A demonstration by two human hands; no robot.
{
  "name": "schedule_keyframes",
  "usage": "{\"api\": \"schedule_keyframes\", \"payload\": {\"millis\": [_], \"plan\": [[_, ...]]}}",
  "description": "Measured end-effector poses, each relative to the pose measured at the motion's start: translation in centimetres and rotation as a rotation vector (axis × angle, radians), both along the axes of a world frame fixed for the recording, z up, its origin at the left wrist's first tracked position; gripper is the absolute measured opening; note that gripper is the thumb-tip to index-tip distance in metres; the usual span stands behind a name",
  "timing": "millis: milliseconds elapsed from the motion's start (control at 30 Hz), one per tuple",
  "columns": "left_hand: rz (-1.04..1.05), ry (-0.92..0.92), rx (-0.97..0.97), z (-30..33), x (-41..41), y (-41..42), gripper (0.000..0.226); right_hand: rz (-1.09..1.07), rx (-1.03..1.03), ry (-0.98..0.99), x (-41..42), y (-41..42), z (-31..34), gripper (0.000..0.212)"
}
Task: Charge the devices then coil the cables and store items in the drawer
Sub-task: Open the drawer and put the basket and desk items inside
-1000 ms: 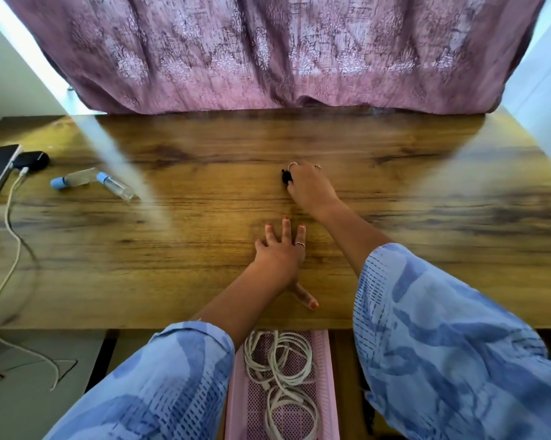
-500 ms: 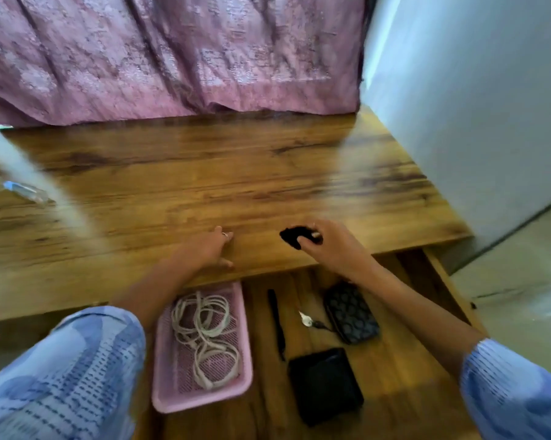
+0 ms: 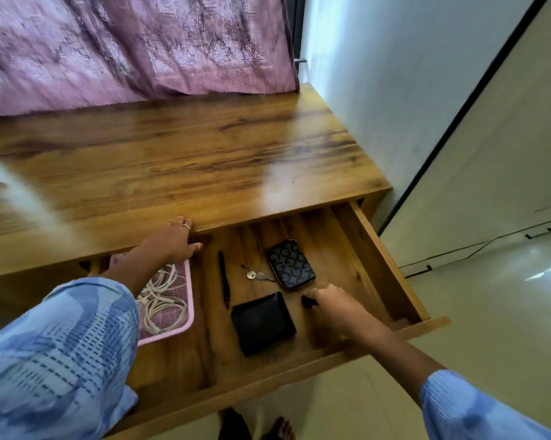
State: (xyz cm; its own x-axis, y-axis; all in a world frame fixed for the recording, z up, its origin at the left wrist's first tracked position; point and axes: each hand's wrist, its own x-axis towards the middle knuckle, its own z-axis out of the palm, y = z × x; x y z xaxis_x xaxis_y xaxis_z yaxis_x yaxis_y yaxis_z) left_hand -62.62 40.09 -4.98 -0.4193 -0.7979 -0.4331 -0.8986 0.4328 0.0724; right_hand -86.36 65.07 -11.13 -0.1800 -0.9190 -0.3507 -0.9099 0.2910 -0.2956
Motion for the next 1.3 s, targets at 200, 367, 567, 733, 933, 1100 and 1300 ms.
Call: {"api": "schedule_keyframes", "payload": {"millis": [200, 367, 567, 733, 933, 1100, 1300], "plan": [[-0.012, -0.039, -0.020, 0.4, -0.2, 2.0, 0.077, 0.108, 0.020, 0.031, 0.7, 1.2, -0.7, 0.038], [-0.011, -0.061, 0.009, 0.5, -0.4, 3.2, 0.078, 0.116, 0.096, 0.073, 1.2, 1.2, -0.4, 0.041], [-0.038, -0.100, 0.042, 1.2, -1.1, 3.6, 0.078, 0.110, -0.007, 0.146, 0.7, -1.0, 1.7, 0.047], [-0.075, -0.076, 0.056, 1.6, -0.9, 3.9, 0.078, 0.176, -0.218, 0.150, 1.6, -5.1, 5.0, 0.032], [-0.025, -0.001, 0.043, 1.8, 2.4, 2.8, 0.079, 0.308, -0.400, 0.148, 5.3, -10.5, 8.3, 0.024], [0.074, 0.074, 0.022, 2.3, 8.4, 1.0, 0.080, 0.410, -0.361, 0.152, 10.6, -15.9, 9.8, 0.026], [0.199, -0.008, 0.006, 2.7, 18.3, -4.9, 0.063, 0.516, -0.326, 0.144, 19.4, -23.8, 9.8, 0.026]]}}
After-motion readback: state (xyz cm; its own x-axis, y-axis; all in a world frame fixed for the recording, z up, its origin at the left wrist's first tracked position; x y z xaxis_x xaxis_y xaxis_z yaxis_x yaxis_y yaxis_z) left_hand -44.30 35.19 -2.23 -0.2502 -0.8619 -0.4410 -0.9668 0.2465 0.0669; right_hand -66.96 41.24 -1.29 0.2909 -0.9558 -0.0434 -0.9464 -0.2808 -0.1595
